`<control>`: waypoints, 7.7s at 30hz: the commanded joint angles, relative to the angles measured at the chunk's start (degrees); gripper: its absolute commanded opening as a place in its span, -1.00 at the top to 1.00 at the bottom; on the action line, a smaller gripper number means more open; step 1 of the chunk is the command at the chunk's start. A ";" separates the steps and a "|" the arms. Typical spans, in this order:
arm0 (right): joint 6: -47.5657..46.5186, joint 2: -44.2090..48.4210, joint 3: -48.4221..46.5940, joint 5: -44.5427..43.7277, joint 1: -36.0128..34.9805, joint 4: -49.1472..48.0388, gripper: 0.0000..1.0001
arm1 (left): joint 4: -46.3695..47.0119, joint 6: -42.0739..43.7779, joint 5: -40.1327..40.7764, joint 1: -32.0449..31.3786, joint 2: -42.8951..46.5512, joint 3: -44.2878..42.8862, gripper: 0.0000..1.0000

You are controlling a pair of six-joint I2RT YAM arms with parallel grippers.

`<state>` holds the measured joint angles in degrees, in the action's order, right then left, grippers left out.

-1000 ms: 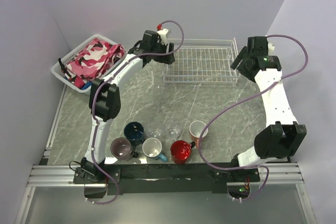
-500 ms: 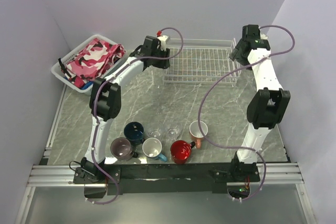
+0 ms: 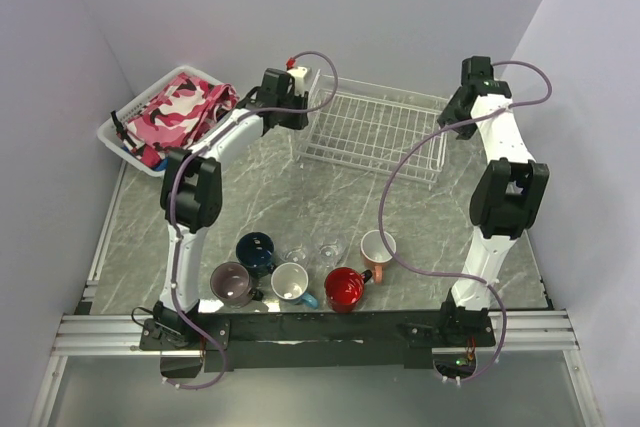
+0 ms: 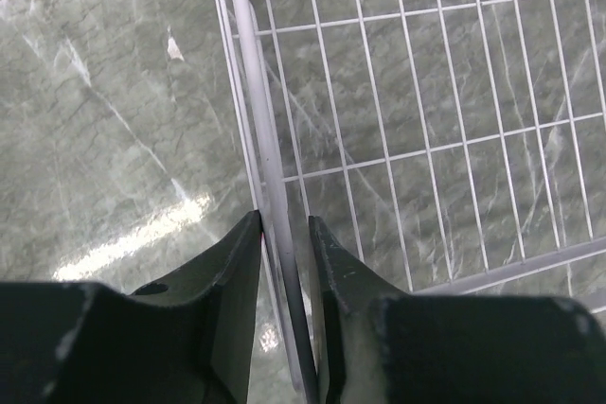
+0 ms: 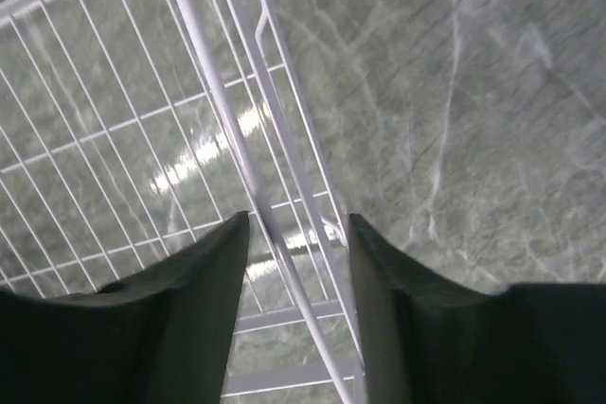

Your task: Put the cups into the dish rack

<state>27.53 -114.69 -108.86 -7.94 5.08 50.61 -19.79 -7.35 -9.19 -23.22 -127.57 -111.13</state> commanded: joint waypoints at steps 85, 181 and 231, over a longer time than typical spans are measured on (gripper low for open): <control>5.52 49.72 36.94 13.30 -35.40 23.68 -0.20 | -31.80 18.08 -16.48 19.97 56.53 25.43 -0.51; 44.45 13.71 8.31 52.24 -27.84 -73.81 1.00 | 31.24 -54.37 -66.05 10.39 25.53 6.73 -0.93; 29.00 20.79 15.48 47.24 -23.20 -48.95 -0.29 | 7.96 -31.38 -50.41 10.56 24.56 -1.61 0.98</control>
<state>65.60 -107.13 -99.37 38.00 -20.93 -7.57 -1.83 -56.16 -65.39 -14.00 -105.75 -104.84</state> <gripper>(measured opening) 0.644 0.237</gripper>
